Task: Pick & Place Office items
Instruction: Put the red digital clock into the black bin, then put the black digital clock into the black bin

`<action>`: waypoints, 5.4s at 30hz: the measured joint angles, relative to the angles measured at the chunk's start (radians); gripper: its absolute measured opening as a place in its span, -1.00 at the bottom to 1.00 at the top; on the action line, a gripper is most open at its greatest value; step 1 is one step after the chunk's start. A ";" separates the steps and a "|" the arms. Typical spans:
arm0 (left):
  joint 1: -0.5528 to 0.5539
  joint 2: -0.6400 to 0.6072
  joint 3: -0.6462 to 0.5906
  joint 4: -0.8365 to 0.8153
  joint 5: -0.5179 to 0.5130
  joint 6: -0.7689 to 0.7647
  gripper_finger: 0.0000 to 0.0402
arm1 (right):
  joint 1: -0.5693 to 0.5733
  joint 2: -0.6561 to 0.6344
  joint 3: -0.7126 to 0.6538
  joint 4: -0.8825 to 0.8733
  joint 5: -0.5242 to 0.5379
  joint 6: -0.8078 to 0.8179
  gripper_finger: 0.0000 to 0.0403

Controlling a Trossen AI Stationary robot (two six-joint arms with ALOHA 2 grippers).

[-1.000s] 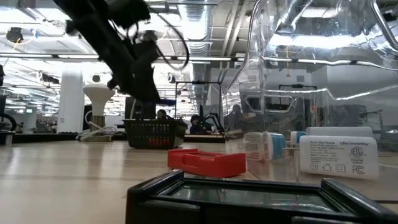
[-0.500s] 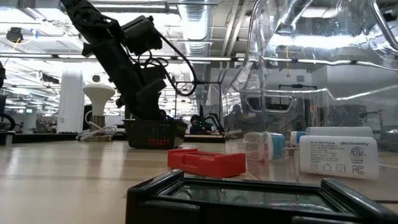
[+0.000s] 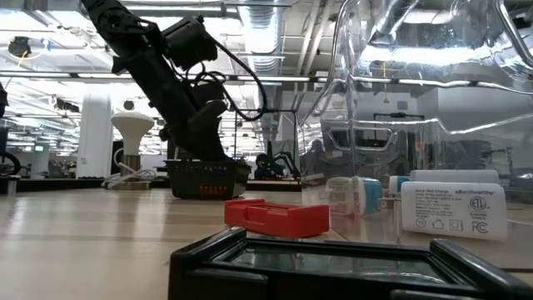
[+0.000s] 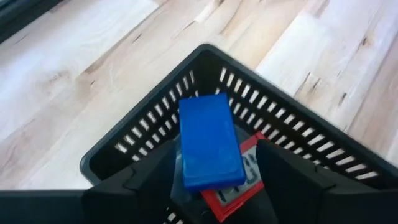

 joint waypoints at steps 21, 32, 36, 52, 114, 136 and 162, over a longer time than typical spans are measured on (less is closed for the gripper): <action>-0.470 -0.049 0.001 0.226 0.395 0.576 0.41 | 0.001 0.000 0.000 -0.026 -0.014 0.000 0.13; -0.510 0.237 -0.001 0.530 0.395 0.571 0.60 | 0.003 0.000 0.000 -0.026 -0.032 0.043 0.13; -0.510 0.315 0.000 0.633 0.398 0.550 0.58 | 0.003 0.000 0.000 -0.026 -0.049 0.053 0.13; -0.503 0.490 0.076 0.753 0.437 0.548 0.56 | -0.006 0.000 0.000 -0.029 -0.069 0.083 0.13; -0.076 -0.242 -0.113 0.129 0.073 0.026 -0.22 | -0.019 0.001 -0.001 -0.106 -0.077 0.068 0.13; -0.049 -0.033 -0.113 0.137 0.207 0.105 -0.11 | -0.019 0.001 -0.001 -0.101 -0.062 0.080 0.13; -0.076 -0.163 -0.112 0.140 0.266 0.196 0.19 | -0.019 0.001 -0.001 -0.104 -0.060 0.080 0.13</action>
